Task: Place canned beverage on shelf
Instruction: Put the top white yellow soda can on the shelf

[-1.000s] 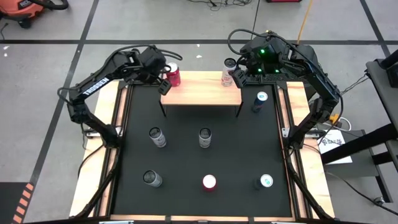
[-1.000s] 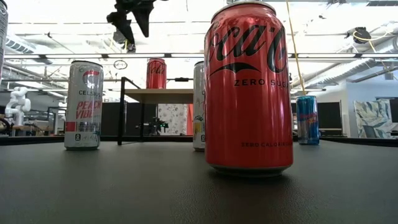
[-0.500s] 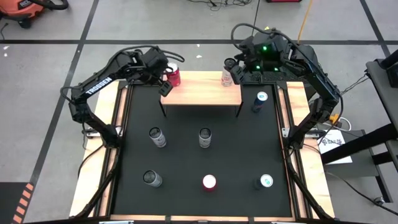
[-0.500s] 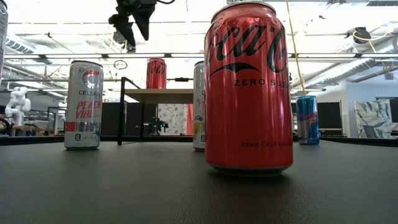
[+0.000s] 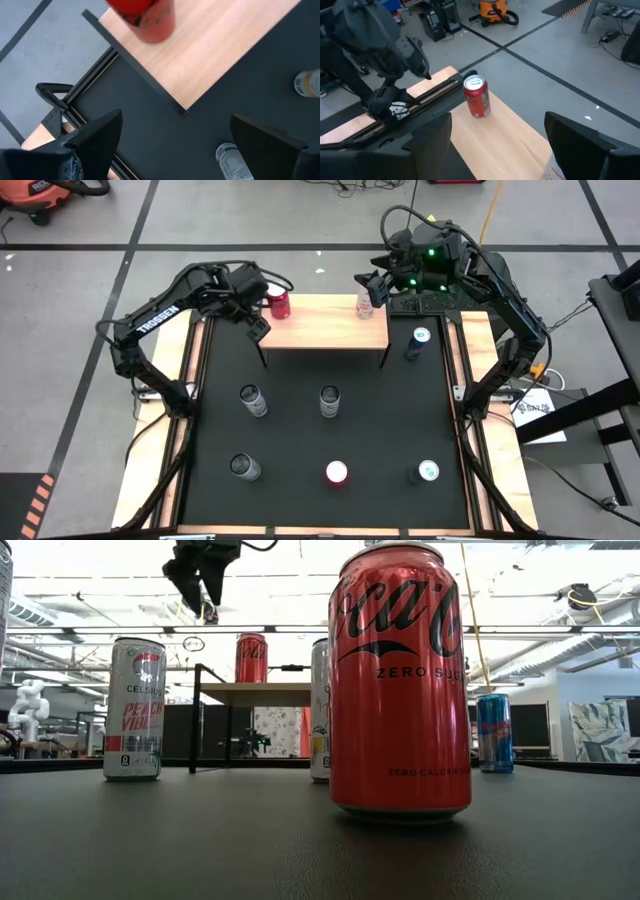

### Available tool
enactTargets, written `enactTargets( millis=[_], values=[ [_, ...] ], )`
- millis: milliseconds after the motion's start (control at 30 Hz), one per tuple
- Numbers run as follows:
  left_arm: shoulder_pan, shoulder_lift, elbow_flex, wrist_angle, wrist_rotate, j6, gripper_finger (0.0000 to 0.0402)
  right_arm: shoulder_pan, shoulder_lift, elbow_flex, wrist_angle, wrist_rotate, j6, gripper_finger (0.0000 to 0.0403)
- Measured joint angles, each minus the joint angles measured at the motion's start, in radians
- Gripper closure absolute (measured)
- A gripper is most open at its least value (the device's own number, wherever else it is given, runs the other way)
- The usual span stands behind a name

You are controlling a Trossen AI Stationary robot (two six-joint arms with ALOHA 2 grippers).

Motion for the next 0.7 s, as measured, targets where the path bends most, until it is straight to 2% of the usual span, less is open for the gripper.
enactTargets(
  millis=[333,567,700],
  values=[
    [-0.084,-0.052,0.0,-0.003,0.001,0.022,0.0028,0.006,0.0,0.0,-0.079,-0.014,0.075,0.0099],
    [-0.132,-0.126,0.0,-0.002,0.001,-0.005,0.0028,0.05,0.024,0.0,-0.154,-0.228,0.088,0.0099],
    [-0.158,-0.156,0.0,-0.002,-0.002,-0.02,0.0028,0.105,0.065,0.0,-0.228,-0.236,0.083,0.0099]
  ],
)
